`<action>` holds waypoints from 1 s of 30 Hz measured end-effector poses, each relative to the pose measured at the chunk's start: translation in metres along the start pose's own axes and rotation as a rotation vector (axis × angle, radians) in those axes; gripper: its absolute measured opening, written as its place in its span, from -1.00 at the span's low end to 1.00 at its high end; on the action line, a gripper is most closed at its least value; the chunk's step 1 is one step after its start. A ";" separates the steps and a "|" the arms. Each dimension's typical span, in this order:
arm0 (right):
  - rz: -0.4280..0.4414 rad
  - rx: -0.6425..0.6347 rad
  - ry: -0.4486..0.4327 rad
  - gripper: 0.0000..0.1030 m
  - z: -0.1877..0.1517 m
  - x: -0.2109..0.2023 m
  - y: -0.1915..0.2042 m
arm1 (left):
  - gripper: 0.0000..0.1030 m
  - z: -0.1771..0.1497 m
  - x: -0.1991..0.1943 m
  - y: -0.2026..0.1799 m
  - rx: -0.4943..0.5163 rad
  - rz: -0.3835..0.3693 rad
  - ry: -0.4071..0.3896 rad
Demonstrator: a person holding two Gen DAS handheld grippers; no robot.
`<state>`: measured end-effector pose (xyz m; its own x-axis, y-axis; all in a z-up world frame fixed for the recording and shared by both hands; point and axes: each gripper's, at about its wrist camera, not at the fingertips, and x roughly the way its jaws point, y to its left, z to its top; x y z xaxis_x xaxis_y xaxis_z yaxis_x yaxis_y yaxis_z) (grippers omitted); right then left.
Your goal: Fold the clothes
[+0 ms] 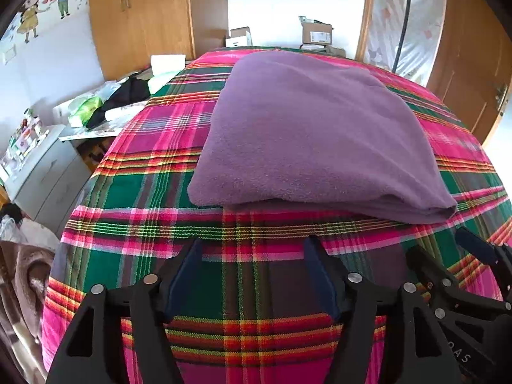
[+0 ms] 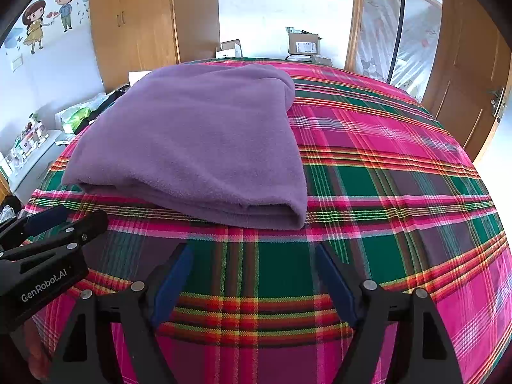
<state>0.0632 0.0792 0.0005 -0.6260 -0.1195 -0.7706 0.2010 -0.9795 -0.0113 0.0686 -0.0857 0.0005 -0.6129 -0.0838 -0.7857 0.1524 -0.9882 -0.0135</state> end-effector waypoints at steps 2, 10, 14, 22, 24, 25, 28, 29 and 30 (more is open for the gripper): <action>0.001 0.001 0.000 0.53 0.000 0.000 0.000 | 0.37 0.000 -0.001 0.002 0.004 -0.003 0.002; 0.002 0.004 -0.001 0.54 0.000 0.000 0.000 | 0.38 0.000 -0.001 0.002 0.000 0.002 -0.001; 0.002 0.003 -0.001 0.54 -0.001 0.000 0.000 | 0.40 0.000 0.000 0.000 0.000 0.002 -0.007; 0.003 0.003 -0.001 0.54 0.000 0.000 0.000 | 0.40 0.000 0.000 -0.001 0.005 -0.001 -0.008; 0.003 0.003 -0.001 0.54 0.000 0.000 0.000 | 0.40 0.000 0.000 -0.001 0.006 -0.001 -0.010; 0.003 0.003 -0.001 0.54 0.000 0.000 -0.001 | 0.40 0.000 0.000 -0.001 0.007 0.000 -0.012; 0.003 0.003 -0.001 0.54 -0.001 0.000 -0.001 | 0.40 0.000 0.000 -0.002 0.008 -0.001 -0.013; 0.003 0.003 -0.001 0.54 -0.001 0.000 -0.001 | 0.40 0.000 0.000 -0.002 0.008 -0.001 -0.013; 0.003 0.003 -0.001 0.54 -0.001 0.000 -0.001 | 0.41 0.000 0.000 -0.002 0.008 -0.001 -0.014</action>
<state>0.0634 0.0800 -0.0003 -0.6263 -0.1223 -0.7700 0.2006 -0.9796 -0.0076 0.0683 -0.0841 0.0005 -0.6236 -0.0844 -0.7772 0.1452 -0.9894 -0.0091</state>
